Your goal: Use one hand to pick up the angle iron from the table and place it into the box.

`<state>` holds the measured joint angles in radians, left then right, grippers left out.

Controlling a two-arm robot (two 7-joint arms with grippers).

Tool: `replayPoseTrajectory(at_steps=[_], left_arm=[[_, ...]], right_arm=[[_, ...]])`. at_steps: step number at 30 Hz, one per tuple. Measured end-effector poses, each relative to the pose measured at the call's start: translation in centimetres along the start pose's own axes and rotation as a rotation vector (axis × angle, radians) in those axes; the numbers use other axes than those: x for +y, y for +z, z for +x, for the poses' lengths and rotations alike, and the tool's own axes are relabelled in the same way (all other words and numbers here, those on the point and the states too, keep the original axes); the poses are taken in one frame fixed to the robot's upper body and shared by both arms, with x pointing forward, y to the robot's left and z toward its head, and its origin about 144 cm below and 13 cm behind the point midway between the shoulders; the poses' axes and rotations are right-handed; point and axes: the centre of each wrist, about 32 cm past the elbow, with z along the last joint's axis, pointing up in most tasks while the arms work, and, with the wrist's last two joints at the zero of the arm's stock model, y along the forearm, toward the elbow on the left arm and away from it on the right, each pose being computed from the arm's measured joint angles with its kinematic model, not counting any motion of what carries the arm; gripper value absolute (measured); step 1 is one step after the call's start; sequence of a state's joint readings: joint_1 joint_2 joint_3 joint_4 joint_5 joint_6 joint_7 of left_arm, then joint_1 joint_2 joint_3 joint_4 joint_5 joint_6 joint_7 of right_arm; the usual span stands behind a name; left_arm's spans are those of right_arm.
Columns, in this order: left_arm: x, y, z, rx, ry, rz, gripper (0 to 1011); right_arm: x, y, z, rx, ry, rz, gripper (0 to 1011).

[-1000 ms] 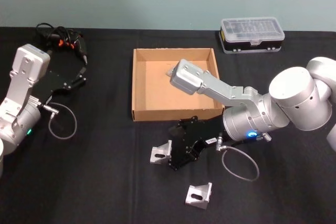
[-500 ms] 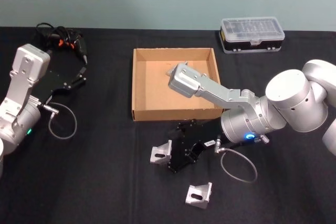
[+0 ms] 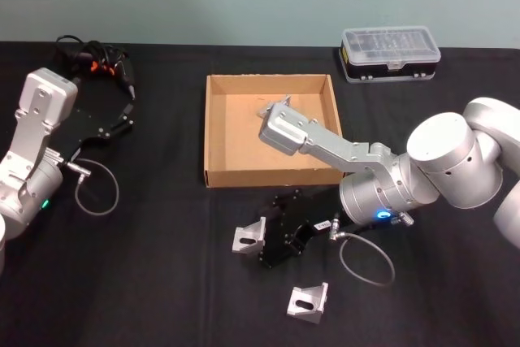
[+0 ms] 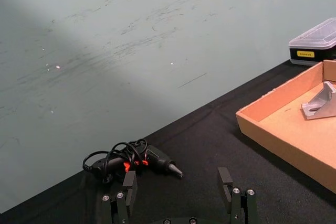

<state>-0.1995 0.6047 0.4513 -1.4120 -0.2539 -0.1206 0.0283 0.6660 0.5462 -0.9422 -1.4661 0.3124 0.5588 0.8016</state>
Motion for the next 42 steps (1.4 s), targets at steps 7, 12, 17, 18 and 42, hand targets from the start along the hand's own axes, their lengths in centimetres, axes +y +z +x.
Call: replayPoseTrajectory(at_steps=[7,12,17,18,42], left_arm=[[0.0,0.0,0.0,0.0,0.0,0.0,1000],[0.0,0.0,0.0,0.0,0.0,0.0,1000],[0.0,0.0,0.0,0.0,0.0,0.0,1000],[0.0,0.0,0.0,0.0,0.0,0.0,1000],[0.0,0.0,0.0,0.0,0.0,0.0,1000]], right_arm=[[0.3,-0.1,0.0,0.008,-0.007,0.005,696],[0.3,-0.2,0.0,0.011,-0.009,0.008,536],[0.3,-0.2,0.0,0.014,-0.011,0.01,458],[0.3,-0.2,0.0,0.015,-0.011,0.01,458],[-4.5,2.3,1.7,0.004,-0.21,0.17,458]])
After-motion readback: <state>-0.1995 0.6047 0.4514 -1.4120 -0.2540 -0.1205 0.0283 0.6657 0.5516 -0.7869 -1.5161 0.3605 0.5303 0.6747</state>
